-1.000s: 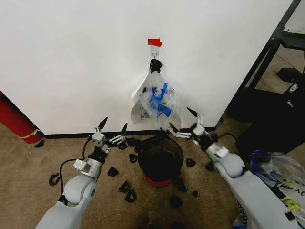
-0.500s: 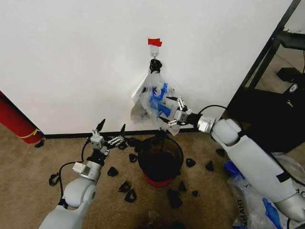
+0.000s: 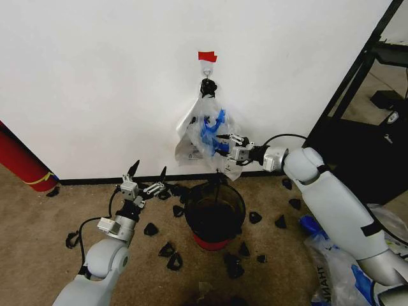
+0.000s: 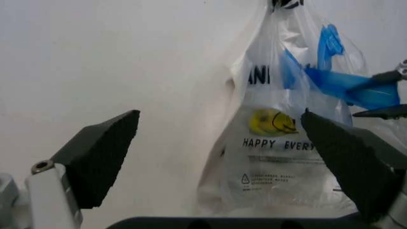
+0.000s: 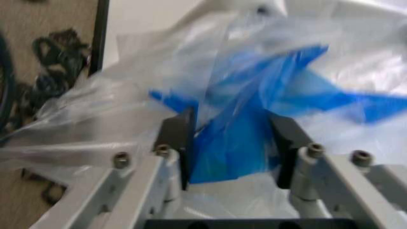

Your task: Pick up the garbage bag from the wall and place it over the trash bin.

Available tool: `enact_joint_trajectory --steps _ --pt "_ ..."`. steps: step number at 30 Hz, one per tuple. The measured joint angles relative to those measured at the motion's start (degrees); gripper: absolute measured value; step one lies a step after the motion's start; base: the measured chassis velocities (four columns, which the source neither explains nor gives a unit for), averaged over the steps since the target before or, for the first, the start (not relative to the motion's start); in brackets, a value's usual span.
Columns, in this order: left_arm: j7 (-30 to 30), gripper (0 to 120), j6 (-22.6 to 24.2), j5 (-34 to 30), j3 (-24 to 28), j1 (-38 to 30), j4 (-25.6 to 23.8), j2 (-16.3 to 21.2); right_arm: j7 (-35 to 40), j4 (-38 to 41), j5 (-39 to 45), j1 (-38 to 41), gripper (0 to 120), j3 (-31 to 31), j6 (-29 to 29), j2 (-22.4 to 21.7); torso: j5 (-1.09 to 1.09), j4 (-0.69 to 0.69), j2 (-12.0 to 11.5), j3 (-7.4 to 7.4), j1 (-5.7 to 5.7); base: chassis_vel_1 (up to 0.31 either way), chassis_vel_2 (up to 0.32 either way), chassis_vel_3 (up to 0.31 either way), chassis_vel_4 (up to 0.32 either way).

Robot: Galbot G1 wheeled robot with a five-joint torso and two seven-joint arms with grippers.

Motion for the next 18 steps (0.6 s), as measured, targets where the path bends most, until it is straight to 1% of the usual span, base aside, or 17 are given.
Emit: enact_joint_trajectory --steps 4,5,6,8,10,11,12,13,15,16,18 --pt "0.0 100 0.0 0.54 0.19 0.19 -0.04 -0.36 1.17 0.84 0.58 -1.14 14 0.92 -0.12 -1.82 0.0 0.0 0.0 0.0 0.0 0.0 0.0 0.0 0.0" --pt "0.0 100 0.0 0.54 0.19 0.19 -0.04 -0.36 1.17 0.84 0.58 -1.14 14 0.92 -0.12 -1.82 0.0 0.0 0.0 0.0 0.0 0.0 0.0 0.0 0.0" --pt "0.0 100 0.0 0.61 0.21 0.23 -0.09 -0.41 2.05 1.01 1.07 -1.5 9 1.13 -0.2 -2.1 0.0 0.01 0.0 0.0 0.0 0.0 0.0 0.0 0.0" --pt "0.0 100 0.01 0.69 0.24 0.27 -0.26 -0.44 4.4 1.23 2.66 -2.18 2 1.26 -0.46 -2.58 0.0 0.01 0.01 0.0 0.0 0.0 0.0 0.0 0.0" --pt "0.0 100 0.02 0.71 0.25 0.29 -0.47 -0.44 10.5 1.68 5.89 -3.52 0 0.88 -1.3 -3.29 0.0 0.01 0.01 -0.01 0.0 0.0 0.0 0.0 0.0" --pt "0.0 100 0.02 0.72 0.26 0.29 -0.66 -0.4 17.56 2.44 10.14 -5.22 0 0.12 -2.66 -3.67 0.0 0.01 0.01 0.0 0.0 0.0 0.0 0.0 0.0" --pt "0.0 100 -0.01 0.71 0.28 0.29 -0.81 -0.37 22.73 3.29 13.7 -6.77 0 -0.46 -3.85 -3.75 0.0 0.01 0.01 -0.01 0.0 0.0 0.0 0.0 0.0" --pt "0.0 100 -0.01 0.71 0.28 0.29 -0.81 -0.37 22.73 3.29 13.7 -6.77 0 -0.46 -3.85 -3.75 0.0 0.01 0.01 -0.01 0.0 0.0 0.0 0.0 0.0" --pt "0.07 100 -0.54 0.64 0.44 0.23 -1.23 -0.39 33.8 5.68 24.75 -11.26 0 -2.31 -5.41 -3.29 -0.01 0.01 0.01 -0.01 0.0 0.0 0.0 0.0 0.0" --pt "0.28 100 -0.95 0.64 0.56 0.19 -1.47 -0.41 36.53 6.49 29.23 -12.98 0 -2.8 -5.44 -2.68 0.0 0.01 0.01 -0.01 0.0 0.0 0.0 0.0 0.0" --pt "1.47 100 -2.41 1.39 1.11 -0.22 -2.2 -0.39 41.2 8.3 40.8 -17.63 0 -3.7 -3.99 -0.34 0.01 0.01 0.01 -0.01 0.0 0.0 0.0 0.0 0.0"
